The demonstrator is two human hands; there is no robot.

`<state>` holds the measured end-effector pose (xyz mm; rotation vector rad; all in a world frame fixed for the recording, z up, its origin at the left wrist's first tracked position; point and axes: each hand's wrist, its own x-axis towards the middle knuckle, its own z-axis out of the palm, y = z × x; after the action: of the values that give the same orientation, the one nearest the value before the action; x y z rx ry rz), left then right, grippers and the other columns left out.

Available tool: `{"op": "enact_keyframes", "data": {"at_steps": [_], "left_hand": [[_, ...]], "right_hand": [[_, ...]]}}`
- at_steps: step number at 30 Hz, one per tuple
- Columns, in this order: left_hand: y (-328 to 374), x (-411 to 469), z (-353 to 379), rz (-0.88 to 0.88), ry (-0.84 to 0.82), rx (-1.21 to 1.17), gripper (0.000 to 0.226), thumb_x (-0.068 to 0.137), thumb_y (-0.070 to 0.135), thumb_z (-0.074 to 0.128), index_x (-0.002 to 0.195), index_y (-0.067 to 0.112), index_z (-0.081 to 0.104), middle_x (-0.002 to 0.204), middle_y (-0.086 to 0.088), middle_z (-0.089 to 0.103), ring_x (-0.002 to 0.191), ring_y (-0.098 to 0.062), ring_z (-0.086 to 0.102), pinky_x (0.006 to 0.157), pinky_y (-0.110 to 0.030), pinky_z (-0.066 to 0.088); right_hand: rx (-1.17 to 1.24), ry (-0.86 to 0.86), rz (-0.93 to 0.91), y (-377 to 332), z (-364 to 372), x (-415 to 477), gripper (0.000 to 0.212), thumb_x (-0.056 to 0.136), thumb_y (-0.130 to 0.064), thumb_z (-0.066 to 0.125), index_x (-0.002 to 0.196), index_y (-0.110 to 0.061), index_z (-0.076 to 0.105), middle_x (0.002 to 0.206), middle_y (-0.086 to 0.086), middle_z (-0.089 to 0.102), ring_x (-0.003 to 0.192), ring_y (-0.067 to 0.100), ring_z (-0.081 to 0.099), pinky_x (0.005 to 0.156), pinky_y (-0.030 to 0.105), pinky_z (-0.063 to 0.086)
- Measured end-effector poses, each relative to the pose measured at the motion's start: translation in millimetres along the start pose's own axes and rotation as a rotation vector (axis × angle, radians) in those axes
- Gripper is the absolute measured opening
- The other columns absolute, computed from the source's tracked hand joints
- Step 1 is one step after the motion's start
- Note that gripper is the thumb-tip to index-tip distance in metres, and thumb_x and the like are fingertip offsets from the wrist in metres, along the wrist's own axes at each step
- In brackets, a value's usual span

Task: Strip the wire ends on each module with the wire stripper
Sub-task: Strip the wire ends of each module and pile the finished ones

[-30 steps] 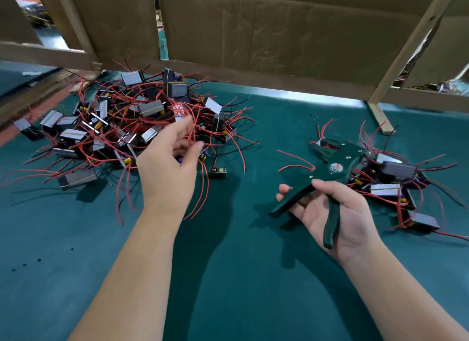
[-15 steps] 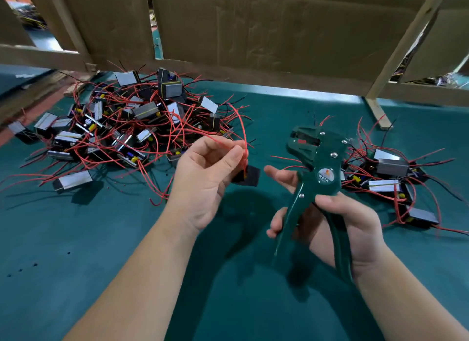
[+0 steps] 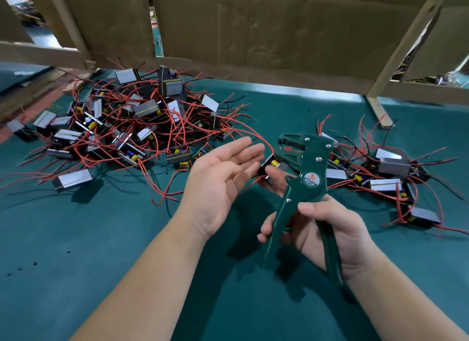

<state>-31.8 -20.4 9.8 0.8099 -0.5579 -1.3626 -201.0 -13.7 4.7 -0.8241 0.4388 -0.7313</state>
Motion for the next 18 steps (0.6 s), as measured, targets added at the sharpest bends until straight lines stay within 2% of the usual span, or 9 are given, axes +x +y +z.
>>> {"op": "enact_keyframes", "data": {"at_steps": [3,6,9,12,16,18], "left_hand": [[-0.3,4.4,-5.2,0.057,0.176,0.150,0.047,0.084,-0.021,0.029,0.095,0.007,0.065,0.082,-0.005,0.073,0.081,-0.016,0.068,0.069,-0.019,0.055],[2.7,7.8,-12.9,0.016,0.236,0.177,0.042,0.087,-0.017,0.030,0.092,0.006,0.065,0.080,-0.006,0.071,0.077,-0.016,0.067,0.064,-0.019,0.054],[3.6,8.3,-16.0,-0.050,0.175,0.196,0.036,0.092,-0.011,0.033,0.093,0.005,0.065,0.081,-0.007,0.072,0.073,-0.016,0.068,0.063,-0.020,0.055],[3.2,6.2,-12.5,-0.101,0.098,0.223,0.026,0.093,-0.008,0.042,0.094,0.006,0.064,0.088,-0.011,0.071,0.070,-0.017,0.069,0.065,-0.023,0.057],[4.8,-4.4,-10.7,-0.150,-0.165,0.374,0.025,0.092,-0.009,0.044,0.094,0.012,0.058,0.084,-0.010,0.073,0.070,-0.017,0.070,0.065,-0.027,0.058],[5.2,-9.0,-12.5,-0.104,-0.313,0.525,0.032,0.095,-0.009,0.042,0.094,0.014,0.063,0.090,-0.005,0.075,0.080,-0.016,0.071,0.076,-0.032,0.058]], "right_hand": [[-0.012,0.009,-0.024,-0.8,-0.4,-0.4,0.079,0.058,-0.021,0.084,0.131,-0.008,0.058,0.104,0.029,0.060,0.072,0.037,0.066,0.073,0.052,0.053],[-0.013,-0.003,-0.041,-2.3,-0.3,-1.5,0.078,0.059,-0.023,0.083,0.132,-0.009,0.057,0.132,0.024,0.054,0.073,0.035,0.066,0.073,0.050,0.053],[-0.010,-0.009,-0.047,-2.5,-0.6,-2.3,0.079,0.059,-0.024,0.082,0.133,-0.010,0.056,0.137,0.018,0.053,0.073,0.033,0.066,0.073,0.049,0.053],[-0.016,0.031,-0.039,-2.3,-2.2,-2.4,0.081,0.056,-0.023,0.084,0.131,-0.010,0.058,0.126,0.031,0.051,0.072,0.036,0.065,0.071,0.050,0.053],[0.025,0.053,-0.036,-2.6,-3.1,-0.6,0.087,0.054,-0.021,0.085,0.135,-0.013,0.054,0.122,0.024,0.060,0.072,0.037,0.066,0.071,0.052,0.054],[0.053,0.074,-0.024,-4.0,-5.0,-0.1,0.090,0.053,-0.021,0.086,0.136,-0.013,0.052,0.114,0.022,0.062,0.071,0.037,0.065,0.071,0.053,0.054]]}}
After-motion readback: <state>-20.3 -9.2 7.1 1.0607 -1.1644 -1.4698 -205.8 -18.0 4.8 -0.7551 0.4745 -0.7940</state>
